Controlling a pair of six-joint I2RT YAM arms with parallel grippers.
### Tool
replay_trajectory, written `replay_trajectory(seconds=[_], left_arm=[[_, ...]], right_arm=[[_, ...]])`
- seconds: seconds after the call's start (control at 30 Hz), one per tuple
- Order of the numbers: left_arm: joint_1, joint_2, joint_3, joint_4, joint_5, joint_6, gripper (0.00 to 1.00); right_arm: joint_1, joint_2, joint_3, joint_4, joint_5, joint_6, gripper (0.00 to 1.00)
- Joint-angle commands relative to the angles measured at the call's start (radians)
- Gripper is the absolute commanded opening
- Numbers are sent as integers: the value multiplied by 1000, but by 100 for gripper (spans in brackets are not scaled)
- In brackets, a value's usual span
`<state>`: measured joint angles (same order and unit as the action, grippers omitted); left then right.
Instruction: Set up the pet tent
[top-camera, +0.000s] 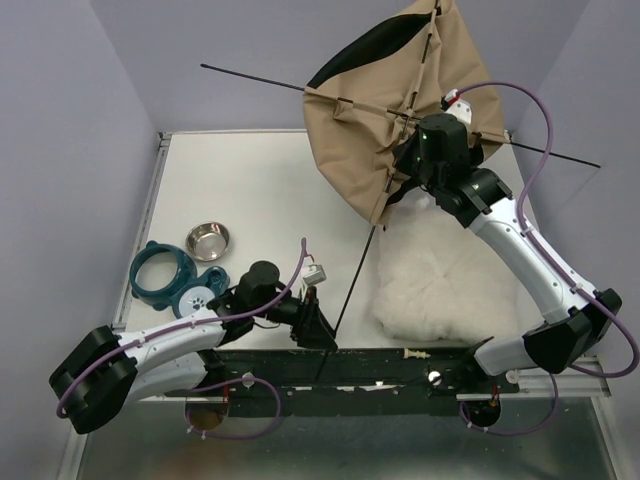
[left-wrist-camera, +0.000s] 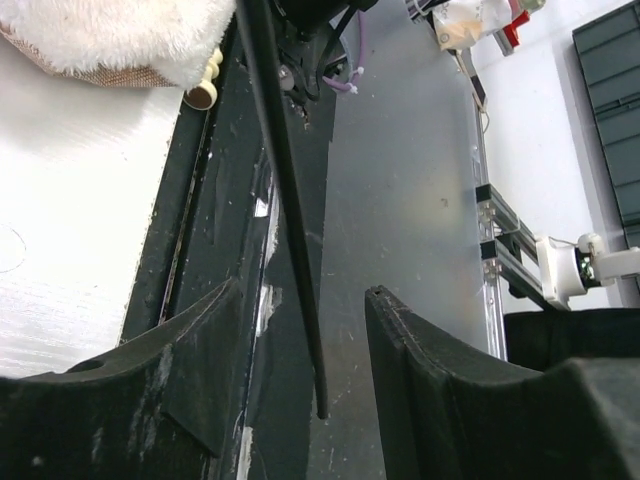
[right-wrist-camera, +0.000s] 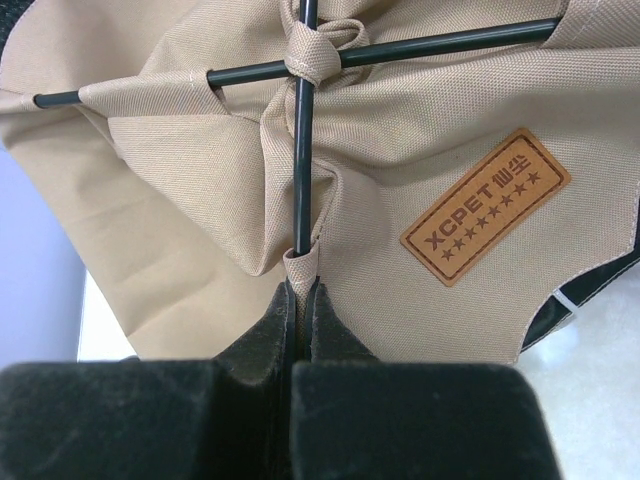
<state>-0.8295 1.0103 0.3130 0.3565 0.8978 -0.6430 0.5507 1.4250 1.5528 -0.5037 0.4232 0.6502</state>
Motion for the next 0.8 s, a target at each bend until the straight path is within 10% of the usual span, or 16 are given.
replay_trajectory(seconds=[0.0, 0.63, 0.77], left_arm=[[-45, -6, -6, 12, -69, -21, 60], [-140, -22, 8, -31, -31, -60, 36], [-141, -35, 17, -22, -22, -49, 2]], right_arm=[[0, -43, 0, 24, -8, 29, 1], [-29, -67, 1, 33, 32, 6, 1], [-29, -69, -16, 36, 9, 14, 1]])
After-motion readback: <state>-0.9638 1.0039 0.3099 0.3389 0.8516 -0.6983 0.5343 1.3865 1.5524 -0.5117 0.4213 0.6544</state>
